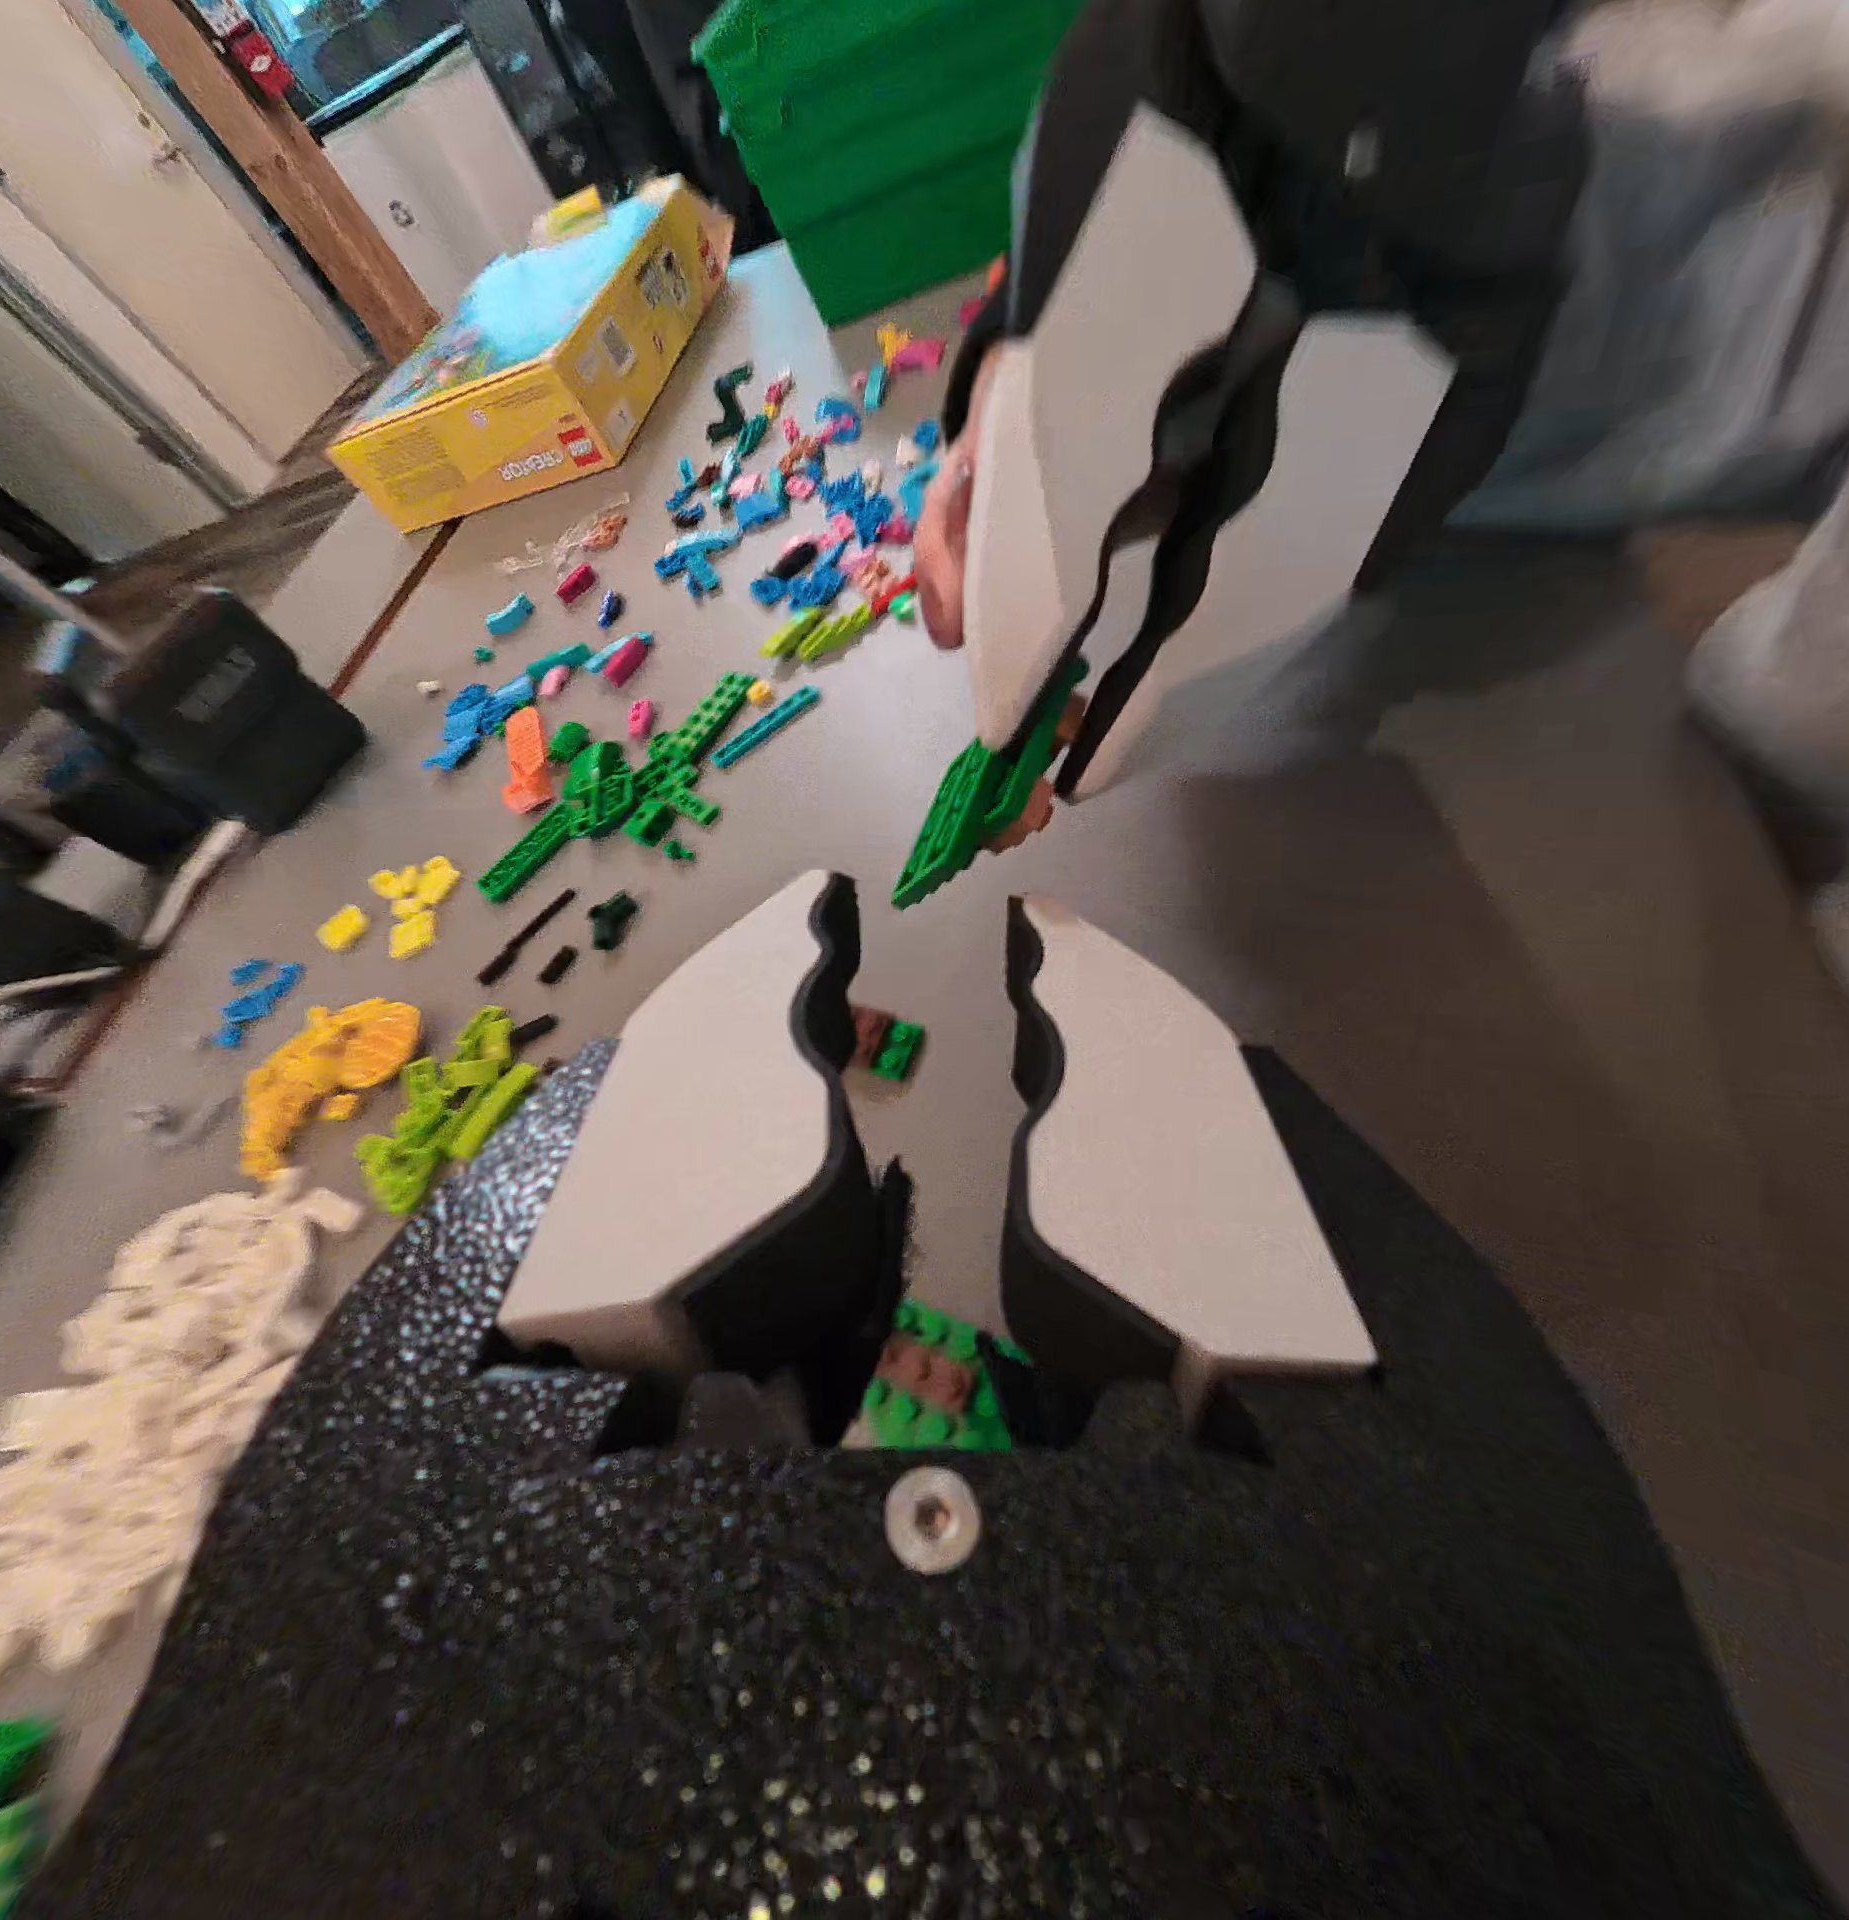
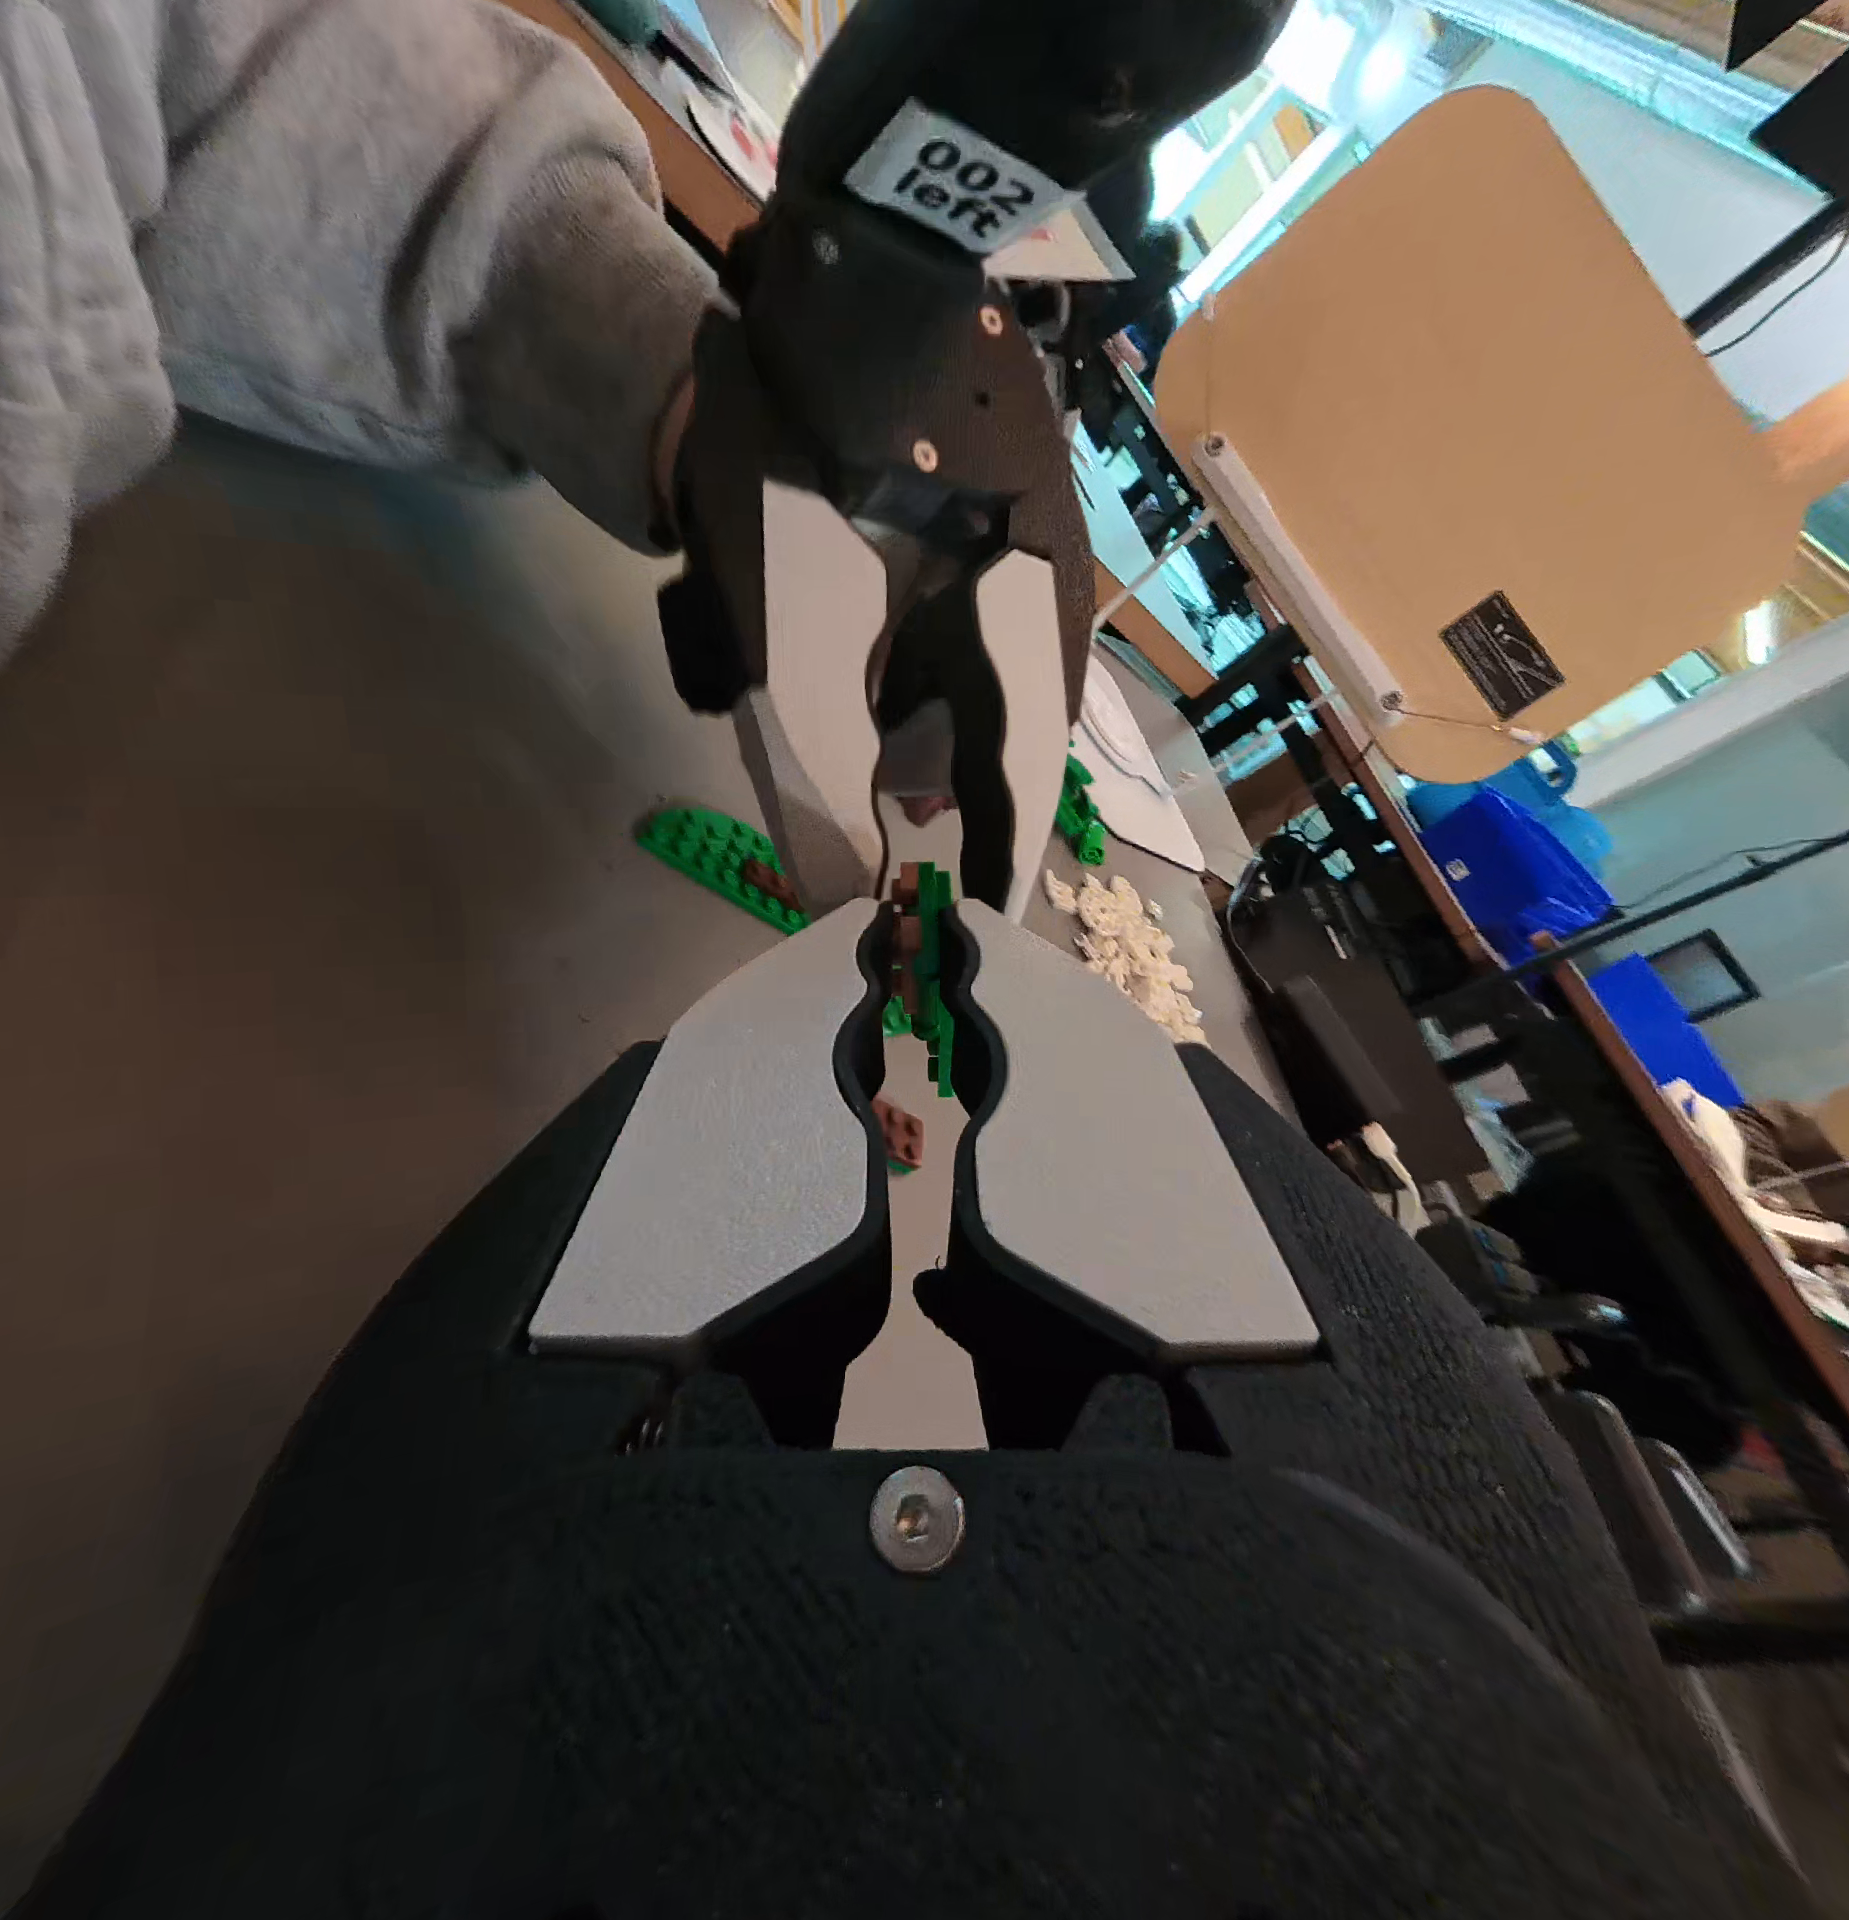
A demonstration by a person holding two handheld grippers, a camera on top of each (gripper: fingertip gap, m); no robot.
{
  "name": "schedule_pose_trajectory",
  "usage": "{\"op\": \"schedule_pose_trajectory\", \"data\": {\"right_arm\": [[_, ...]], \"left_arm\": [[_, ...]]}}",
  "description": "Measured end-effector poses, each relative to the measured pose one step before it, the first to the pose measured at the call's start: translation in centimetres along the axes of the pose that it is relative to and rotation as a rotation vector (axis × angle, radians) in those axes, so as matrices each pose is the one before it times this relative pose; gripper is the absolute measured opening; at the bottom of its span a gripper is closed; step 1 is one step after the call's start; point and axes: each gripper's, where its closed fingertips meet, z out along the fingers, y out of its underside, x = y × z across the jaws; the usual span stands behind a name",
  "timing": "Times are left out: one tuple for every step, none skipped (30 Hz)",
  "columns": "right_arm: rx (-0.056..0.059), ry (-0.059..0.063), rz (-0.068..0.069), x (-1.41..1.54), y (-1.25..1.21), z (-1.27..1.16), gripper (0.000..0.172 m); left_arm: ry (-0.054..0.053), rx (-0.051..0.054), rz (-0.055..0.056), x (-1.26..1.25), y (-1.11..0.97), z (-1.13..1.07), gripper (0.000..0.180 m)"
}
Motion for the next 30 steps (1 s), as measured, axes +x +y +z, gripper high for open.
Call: {"op": "schedule_pose_trajectory", "data": {"right_arm": [[0.0123,-0.0142,0.0128,-0.113,-0.293,-0.049,0.007],[0.0122,-0.0101,0.0134,-0.074,-0.282,-0.023,0.007],[0.0108,-0.0084,0.0097,-0.081,-0.222,-0.013,0.007],[0.0074,-0.0112,0.0087,-0.128,-0.145,-0.013,0.007],[0.0052,-0.0085,0.0082,-0.098,-0.082,0.016,0.007],[0.0030,-0.0008,0.0058,0.005,-0.026,0.001,0.007],[-0.0004,0.0005,0.0026,0.032,0.030,-0.006,0.007],[-0.0049,-0.0032,0.0011,-0.004,0.082,-0.011,0.007],[-0.0088,-0.0029,-0.0049,-0.032,0.138,0.002,0.007],[-0.0164,-0.0016,-0.0196,-0.090,0.212,0.050,0.007],[-0.0263,-0.0037,-0.0380,-0.189,0.278,0.082,0.007],[-0.0354,-0.0055,-0.0537,-0.266,0.299,0.136,0.007],[-0.0366,-0.0108,-0.0608,-0.368,0.265,0.169,0.007],[-0.0341,-0.0075,-0.0696,-0.369,0.191,0.178,0.007],[-0.0380,0.0028,-0.0852,-0.245,0.165,0.177,0.007],[-0.0438,0.0008,-0.0902,-0.237,0.181,0.162,0.007],[-0.0329,0.0000,-0.0743,-0.150,0.011,0.109,0.007],[-0.0162,-0.0050,-0.0452,-0.078,-0.100,0.012,0.008],[-0.0057,-0.0027,-0.0267,0.047,-0.082,-0.068,0.007],[-0.0024,-0.0065,-0.0226,0.012,-0.043,-0.074,0.007],[-0.0072,-0.0384,-0.0248,-0.474,0.031,-0.022,0.007],[-0.0199,-0.0618,-0.0119,-1.037,0.281,0.155,0.007],[0.0129,-0.0317,0.0100,-0.796,-0.090,0.163,0.007],[0.0188,-0.0032,0.0253,-0.310,-0.149,0.011,0.007],[0.0067,0.0137,0.0227,0.181,0.036,-0.161,0.007],[-0.0033,0.0206,0.0114,0.459,0.232,-0.270,0.007],[-0.0059,0.0212,0.0171,0.554,0.314,-0.257,0.007],[0.0007,0.0129,0.0272,0.429,0.276,-0.186,0.007],[0.0011,0.0083,0.0253,0.262,0.252,-0.090,0.007],[-0.0072,0.0028,0.0214,0.073,0.346,0.038,0.007]], "left_arm": [[-0.0381,-0.0492,0.0657,-0.251,0.410,0.165,0.026],[-0.0335,-0.0361,0.0674,-0.149,0.261,0.155,0.025],[-0.0248,-0.0193,0.0641,0.003,0.026,0.146,0.023],[-0.0231,-0.0074,0.0528,0.017,-0.119,0.128,0.021],[-0.0187,-0.0021,0.0413,0.025,-0.184,0.103,0.015],[-0.0098,-0.0021,0.0344,0.102,-0.159,0.076,0.009],[-0.0104,-0.0053,0.0226,0.048,-0.064,0.109,0.006],[-0.0128,-0.0103,0.0060,-0.053,0.044,0.123,0.005],[0.0019,-0.0124,-0.0175,0.049,0.105,0.133,0.005],[0.0137,-0.0168,-0.0295,0.139,0.190,0.133,0.005],[0.0173,-0.0173,-0.0242,0.217,0.259,0.141,0.005],[0.0140,-0.0199,-0.0189,0.232,0.304,0.177,0.005],[0.0149,-0.0169,-0.0169,0.259,0.295,0.170,0.005],[0.0131,-0.0123,-0.0237,0.176,0.246,0.159,0.004],[0.0205,-0.0053,-0.0331,0.190,0.206,0.105,0.004],[0.0278,-0.0069,-0.0332,0.210,0.275,0.073,0.004],[0.0232,0.0063,-0.0334,0.136,0.086,-0.013,0.005],[0.0292,0.0121,-0.0388,0.191,-0.027,-0.058,0.005],[0.0193,0.0173,-0.0346,0.091,-0.142,-0.106,0.005],[0.0143,0.0127,-0.0265,0.058,-0.108,-0.062,0.005],[0.0102,0.0143,-0.0228,0.014,-0.162,-0.077,0.005],[0.0022,0.0462,-0.0345,-0.274,-0.680,-0.380,0.005],[0.0130,0.0526,-0.0436,-0.295,-0.892,-0.590,0.005],[-0.0094,0.0157,-0.0173,-0.550,-0.402,-0.531,0.005],[-0.0285,-0.0222,0.0087,-0.674,0.271,-0.328,0.004],[-0.0081,-0.0355,0.0021,-0.311,0.609,-0.094,0.004],[0.0075,-0.0302,-0.0141,-0.026,0.609,0.091,0.004],[0.0056,-0.0202,-0.0147,0.023,0.504,0.195,0.004],[0.0042,-0.0145,-0.0118,0.089,0.396,0.233,0.005],[0.0048,-0.0163,-0.0167,0.103,0.360,0.255,0.004]]}}
